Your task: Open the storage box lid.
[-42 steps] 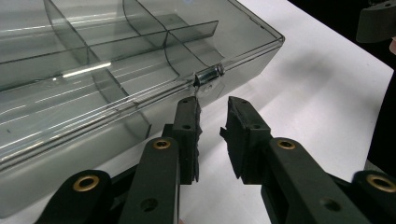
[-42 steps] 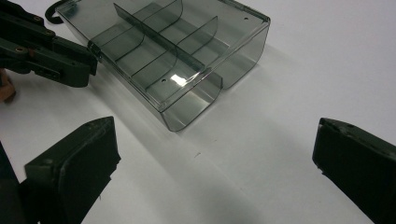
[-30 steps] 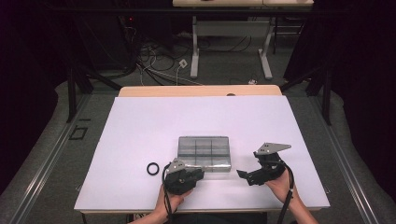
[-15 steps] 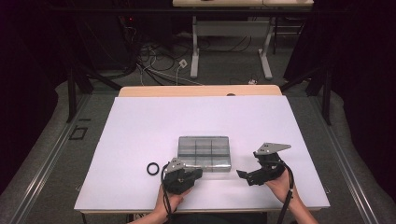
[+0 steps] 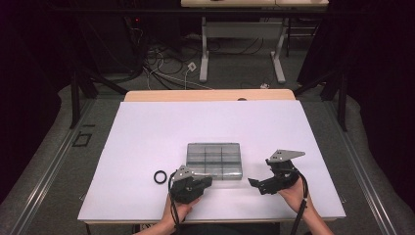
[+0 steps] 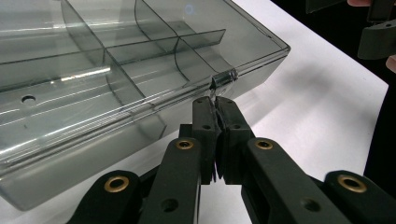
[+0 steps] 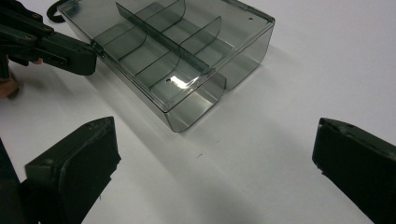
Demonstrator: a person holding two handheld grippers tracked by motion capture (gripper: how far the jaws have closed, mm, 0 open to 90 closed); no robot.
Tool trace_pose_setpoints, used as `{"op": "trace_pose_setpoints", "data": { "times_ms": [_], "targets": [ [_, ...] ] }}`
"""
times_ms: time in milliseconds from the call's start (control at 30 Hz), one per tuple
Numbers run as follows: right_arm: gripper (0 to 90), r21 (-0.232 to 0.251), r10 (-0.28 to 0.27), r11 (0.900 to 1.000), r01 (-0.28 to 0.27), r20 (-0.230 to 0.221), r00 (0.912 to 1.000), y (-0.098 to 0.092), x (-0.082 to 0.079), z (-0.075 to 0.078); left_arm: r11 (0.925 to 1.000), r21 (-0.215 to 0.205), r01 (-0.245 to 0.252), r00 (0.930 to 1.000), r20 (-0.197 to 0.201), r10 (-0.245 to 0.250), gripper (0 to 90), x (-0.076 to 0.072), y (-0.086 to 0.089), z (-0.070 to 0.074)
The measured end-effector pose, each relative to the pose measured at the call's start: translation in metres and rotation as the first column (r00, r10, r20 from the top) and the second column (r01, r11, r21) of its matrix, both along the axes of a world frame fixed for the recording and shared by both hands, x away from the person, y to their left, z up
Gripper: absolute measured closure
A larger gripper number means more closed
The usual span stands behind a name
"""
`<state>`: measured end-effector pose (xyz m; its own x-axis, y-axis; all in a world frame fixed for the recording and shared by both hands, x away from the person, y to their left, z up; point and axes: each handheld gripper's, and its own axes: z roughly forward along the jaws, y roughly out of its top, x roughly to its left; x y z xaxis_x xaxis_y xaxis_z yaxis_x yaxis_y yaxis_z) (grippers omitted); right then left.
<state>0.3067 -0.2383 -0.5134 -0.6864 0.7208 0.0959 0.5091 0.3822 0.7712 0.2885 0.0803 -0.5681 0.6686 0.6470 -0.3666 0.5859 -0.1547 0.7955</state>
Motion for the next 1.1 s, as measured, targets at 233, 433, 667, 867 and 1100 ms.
{"op": "trace_pose_setpoints", "data": {
  "times_ms": [233, 433, 667, 867, 1100],
  "targets": [
    [0.0, -0.006, 0.005, 1.0, -0.005, -0.002, 1.0, 0.0, 0.0, 0.001, 1.0, 0.0, 0.002, 1.0, -0.005, -0.002, 87.6, 0.0, 0.0, 0.0],
    [0.0, -0.003, 0.007, 1.0, -0.007, 0.0, 1.0, 0.0, 0.0, 0.001, 0.9997, 0.012, 0.021, 0.9998, -0.001, -0.021, 80.5, 0.001, -0.003, 0.001],
    [0.0, -0.001, 0.004, 1.0, -0.004, -0.003, 1.0, 0.0, 0.0, 0.001, 0.9998, 0.015, 0.016, 0.9994, -0.03, -0.015, 79.3, 0.001, -0.001, 0.006],
    [0.0, -0.007, 0.006, 1.0, -0.006, 0.005, 1.0, 0.0, 0.0, 0.002, 0.9996, 0.029, 0.008, 0.9988, -0.048, -0.007, 78.3, 0.001, -0.007, 0.006],
    [0.0, -0.02, 0.006, 1.0, -0.006, -0.011, 0.9999, -0.001, 0.0, 0.002, 0.9997, 0.022, 0.01, 0.9985, -0.054, -0.008, 77.5, 0.002, -0.012, 0.002]
  ]
}}
